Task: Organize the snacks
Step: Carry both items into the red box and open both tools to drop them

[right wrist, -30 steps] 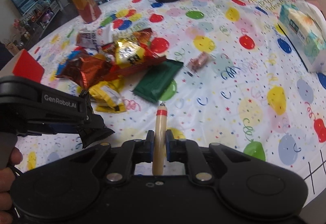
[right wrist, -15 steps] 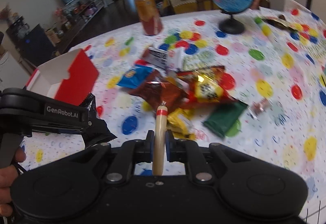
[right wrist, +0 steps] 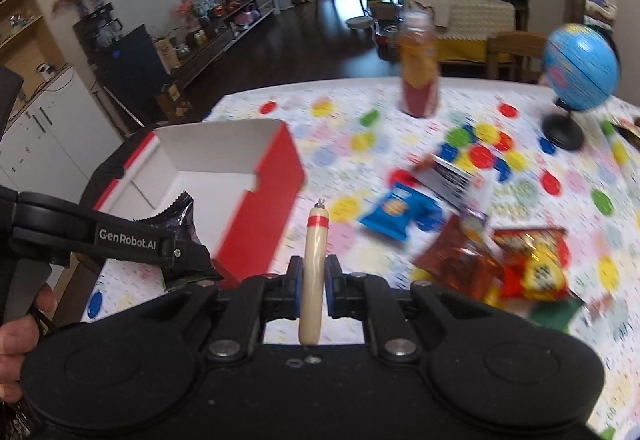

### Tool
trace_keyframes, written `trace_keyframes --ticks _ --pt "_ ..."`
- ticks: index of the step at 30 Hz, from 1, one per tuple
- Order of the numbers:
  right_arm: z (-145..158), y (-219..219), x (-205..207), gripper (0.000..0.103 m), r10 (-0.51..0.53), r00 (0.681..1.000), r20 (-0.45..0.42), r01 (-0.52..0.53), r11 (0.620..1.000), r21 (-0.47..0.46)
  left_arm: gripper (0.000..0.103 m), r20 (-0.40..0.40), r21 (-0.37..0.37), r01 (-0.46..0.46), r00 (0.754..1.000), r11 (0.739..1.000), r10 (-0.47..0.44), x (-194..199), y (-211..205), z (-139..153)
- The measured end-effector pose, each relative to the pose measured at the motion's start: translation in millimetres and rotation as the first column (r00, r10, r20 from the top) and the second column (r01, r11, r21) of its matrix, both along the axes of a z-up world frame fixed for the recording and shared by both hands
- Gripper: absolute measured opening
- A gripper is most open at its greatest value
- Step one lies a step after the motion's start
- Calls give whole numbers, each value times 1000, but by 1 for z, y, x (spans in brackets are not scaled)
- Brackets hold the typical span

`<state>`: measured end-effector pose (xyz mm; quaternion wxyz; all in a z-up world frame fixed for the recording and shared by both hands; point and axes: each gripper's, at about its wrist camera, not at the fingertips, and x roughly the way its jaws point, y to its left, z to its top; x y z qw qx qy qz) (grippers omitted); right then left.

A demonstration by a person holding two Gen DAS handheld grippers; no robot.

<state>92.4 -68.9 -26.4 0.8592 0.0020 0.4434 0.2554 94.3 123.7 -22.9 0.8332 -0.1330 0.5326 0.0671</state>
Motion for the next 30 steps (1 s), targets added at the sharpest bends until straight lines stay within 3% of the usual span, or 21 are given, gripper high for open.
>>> trace_keyframes --ticks 11,21,30 --pt "-2 99 18 9 49 999 4 -49 998 -26 34 -5 39 -40 999 998 40 14 100 4" --pt "-31 169 39 9 59 997 -44 -62 996 -66 34 -55 80 -55 997 995 59 32 170 -25" --pt "-71 201 53 9 21 995 -100 -35 991 -132 34 -109 97 3 994 995 8 53 193 -61"
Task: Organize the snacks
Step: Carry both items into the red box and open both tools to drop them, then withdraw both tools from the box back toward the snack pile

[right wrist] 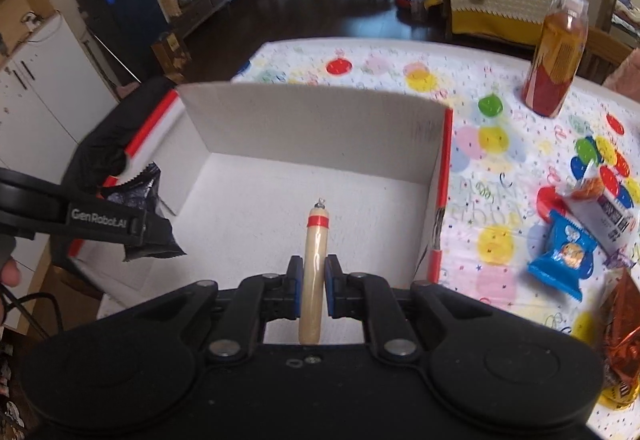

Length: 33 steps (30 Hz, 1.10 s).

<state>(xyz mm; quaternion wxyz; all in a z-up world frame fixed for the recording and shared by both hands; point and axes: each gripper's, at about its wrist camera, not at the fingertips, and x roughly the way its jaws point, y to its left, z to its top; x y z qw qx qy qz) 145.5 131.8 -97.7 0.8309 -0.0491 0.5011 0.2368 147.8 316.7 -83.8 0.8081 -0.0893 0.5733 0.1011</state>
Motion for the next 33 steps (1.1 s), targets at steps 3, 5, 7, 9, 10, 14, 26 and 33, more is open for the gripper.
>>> trace_keyframes --ticks 3,5,7,9,10,14,26,33 --pt "-12 4 2 9 -7 1000 -17 6 1000 -29 35 -26 -1 27 999 1000 -27 5 -2 -11" --pt "-18 7 4 9 -12 1000 -29 11 999 -41 35 -42 0 38 998 999 -38 9 -4 -18" --pt "-22 9 5 9 -14 999 -39 12 999 -48 35 -54 4 48 997 999 -47 10 -5 -23" --pt "-26 10 5 10 -19 999 -45 17 998 -56 35 -59 1 55 997 998 -55 11 -5 -28" --pt "-27 11 5 11 -17 999 -48 14 998 -57 35 -62 -1 58 996 998 -58 11 -5 -29" --pt "-27 13 3 17 -12 999 -48 9 998 -62 35 -71 2 60 996 998 -59 13 -3 -34" --pt "-17 5 -2 30 -20 999 -43 19 999 -32 50 -34 -11 62 997 998 -62 3 1 -22" --pt "1 -3 -11 44 -21 1000 -18 22 1000 4 50 15 18 73 997 997 -74 -12 -7 0"
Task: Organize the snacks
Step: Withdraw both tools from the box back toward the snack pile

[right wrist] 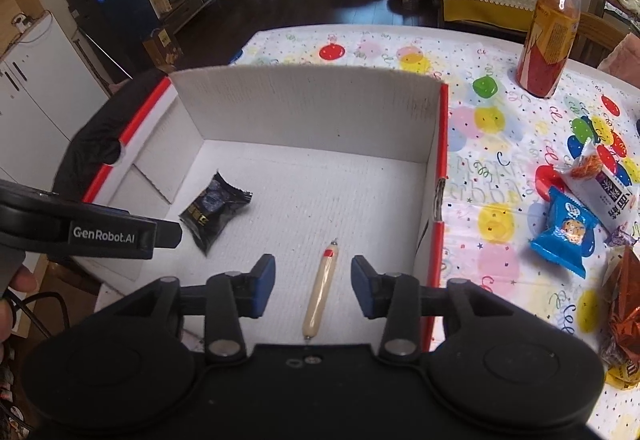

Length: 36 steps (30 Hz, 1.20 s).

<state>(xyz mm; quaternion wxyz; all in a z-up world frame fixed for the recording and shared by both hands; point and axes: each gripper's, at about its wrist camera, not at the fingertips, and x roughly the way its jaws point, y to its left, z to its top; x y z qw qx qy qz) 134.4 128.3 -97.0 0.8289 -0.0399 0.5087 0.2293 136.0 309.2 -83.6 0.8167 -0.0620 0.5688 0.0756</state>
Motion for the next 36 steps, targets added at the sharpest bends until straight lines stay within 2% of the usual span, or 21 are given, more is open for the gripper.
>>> trace_keyframes --ticks 2,12,15,20,22,26,28,31,32,34,36 --pt "7 -5 -4 49 1 1000 14 -1 1000 13 50 19 9 6 1000 1000 -7 -5 -5 8" --pt "44 -38 -30 60 0 997 71 -5 997 74 51 112 -1 37 993 999 -37 -33 -33 47" --pt "53 -52 -39 65 -8 996 91 0 996 88 60 144 -4 46 989 999 -45 -40 -45 57" --pt "68 -81 -55 80 -24 990 138 13 996 86 62 197 4 65 978 998 -64 -52 -70 73" --pt "73 -94 -62 85 -32 987 155 19 996 88 68 213 7 76 974 997 -75 -56 -82 77" --pt "80 -123 -70 87 -63 984 167 48 995 92 70 240 9 105 965 994 -104 -61 -111 83" --pt "81 -138 -74 89 -76 983 166 59 993 101 77 248 3 120 962 993 -117 -63 -126 84" --pt "82 -163 -79 102 -96 980 176 80 992 92 79 261 0 148 955 989 -143 -65 -151 86" --pt "82 -171 -81 102 -105 978 183 90 992 86 80 262 2 156 953 988 -152 -65 -159 85" --pt "81 -189 -83 102 -125 974 187 112 991 80 87 267 1 170 950 985 -164 -64 -177 84" --pt "79 -208 -83 102 -148 972 182 135 987 86 88 271 -15 190 946 982 -179 -63 -194 82"
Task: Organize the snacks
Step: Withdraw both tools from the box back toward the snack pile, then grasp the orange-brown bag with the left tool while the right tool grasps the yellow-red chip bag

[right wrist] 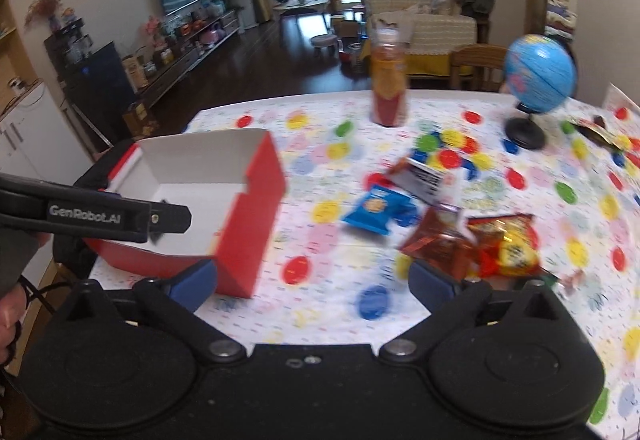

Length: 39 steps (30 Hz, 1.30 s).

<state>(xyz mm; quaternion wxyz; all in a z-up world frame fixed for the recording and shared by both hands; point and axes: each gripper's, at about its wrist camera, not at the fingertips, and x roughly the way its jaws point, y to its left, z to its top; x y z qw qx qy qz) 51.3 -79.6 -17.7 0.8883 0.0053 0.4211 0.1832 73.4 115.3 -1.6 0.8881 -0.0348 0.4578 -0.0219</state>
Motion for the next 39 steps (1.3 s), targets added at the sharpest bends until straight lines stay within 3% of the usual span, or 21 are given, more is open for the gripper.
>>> trace_keyframes --ticks 3,6,11,21,30,39 --pt "-3 -30 0 103 -34 999 0 34 999 -6 91 -2 -17 26 1000 1000 -26 4 -28 -5" --pt "-6 -59 3 103 -63 998 3 63 998 -19 103 1 -50 41 999 998 -41 10 -53 -12" --pt "-13 -110 14 103 -115 993 -5 114 993 -31 103 -24 -72 33 999 997 -35 28 -92 -25" --pt "-45 -173 60 100 -150 988 -30 147 986 -75 103 -76 -24 18 997 1000 -20 77 -153 -60" --pt "-75 -172 97 95 4 999 -38 -7 996 -85 103 -120 28 68 991 997 -64 111 -188 -88" --pt "-107 -154 126 88 84 995 -62 -91 987 -133 102 -203 44 43 979 998 -33 140 -195 -117"
